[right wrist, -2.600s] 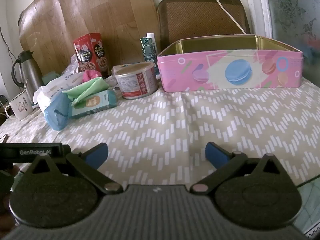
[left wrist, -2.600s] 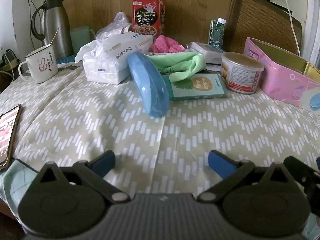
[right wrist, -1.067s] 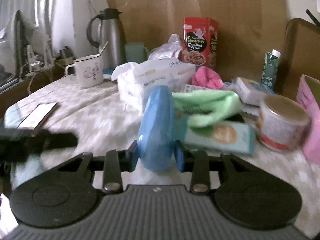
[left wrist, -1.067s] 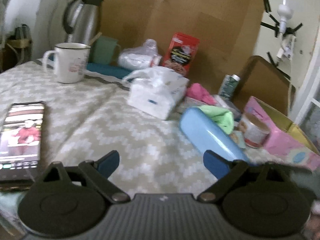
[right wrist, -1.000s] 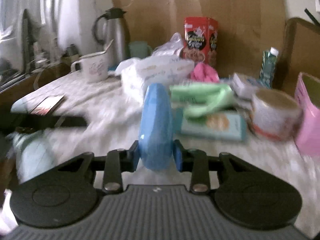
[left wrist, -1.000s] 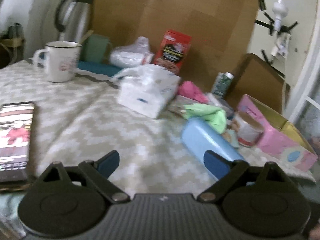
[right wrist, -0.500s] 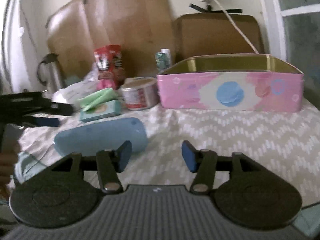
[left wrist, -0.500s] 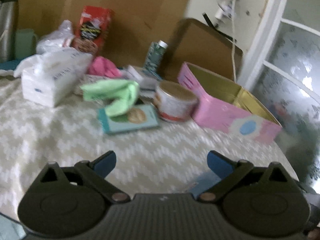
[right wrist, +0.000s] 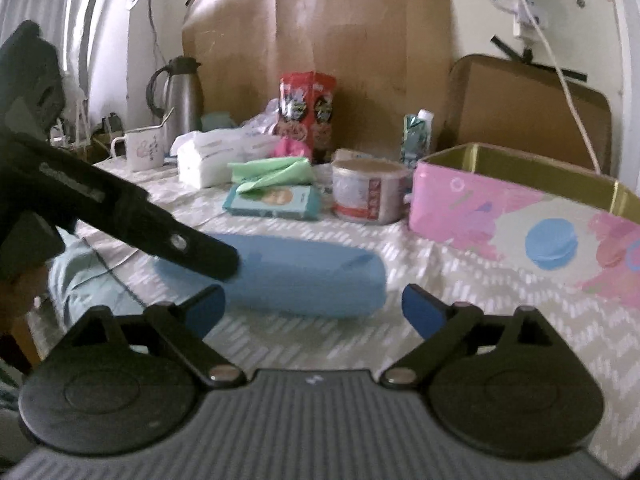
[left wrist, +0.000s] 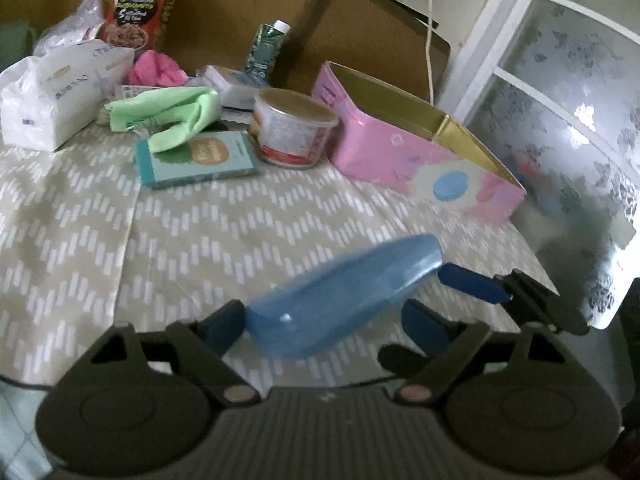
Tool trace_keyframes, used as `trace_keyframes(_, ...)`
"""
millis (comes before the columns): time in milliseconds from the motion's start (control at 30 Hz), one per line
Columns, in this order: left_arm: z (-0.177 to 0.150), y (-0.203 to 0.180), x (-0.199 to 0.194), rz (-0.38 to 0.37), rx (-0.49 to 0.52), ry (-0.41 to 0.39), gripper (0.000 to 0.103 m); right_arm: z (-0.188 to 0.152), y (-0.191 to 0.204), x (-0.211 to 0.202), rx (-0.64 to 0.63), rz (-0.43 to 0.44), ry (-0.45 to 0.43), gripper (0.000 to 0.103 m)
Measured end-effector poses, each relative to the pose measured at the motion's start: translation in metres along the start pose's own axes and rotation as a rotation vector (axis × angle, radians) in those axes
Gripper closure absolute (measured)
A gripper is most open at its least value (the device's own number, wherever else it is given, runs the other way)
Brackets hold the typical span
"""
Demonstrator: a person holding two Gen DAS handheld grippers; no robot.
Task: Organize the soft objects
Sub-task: 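Grasp the blue glasses case with the left gripper, then carry the blue case into the pink tin and open the left gripper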
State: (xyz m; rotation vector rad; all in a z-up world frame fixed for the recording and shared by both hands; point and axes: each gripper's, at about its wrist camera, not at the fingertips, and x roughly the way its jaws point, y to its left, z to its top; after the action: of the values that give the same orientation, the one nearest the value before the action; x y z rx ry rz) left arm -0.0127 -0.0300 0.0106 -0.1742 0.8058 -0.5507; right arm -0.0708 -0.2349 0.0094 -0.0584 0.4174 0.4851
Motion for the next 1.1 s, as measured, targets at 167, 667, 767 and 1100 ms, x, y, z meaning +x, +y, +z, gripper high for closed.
trace_keyframes(167, -0.001, -0.002, -0.012, 0.007, 0.004, -0.027, 0.0, -0.011, 0.001, -0.013, 0.015, -0.019, 0.016, 0.006)
trace_keyframes(667, 0.0, 0.015, -0.028, -0.06, -0.111, -0.027, 0.002, 0.003, -0.022, -0.034, 0.202, 0.034, -0.073, 0.008)
trace_keyframes(767, -0.002, 0.013, -0.026, -0.075, -0.1, -0.014, 0.003, 0.0, -0.017, -0.034, 0.158, 0.058, -0.042, 0.008)
trace_keyframes(1100, 0.003, -0.01, 0.004, 0.01, 0.001, 0.031, 0.013, -0.011, 0.009, 0.006, -0.052, -0.016, 0.06, 0.009)
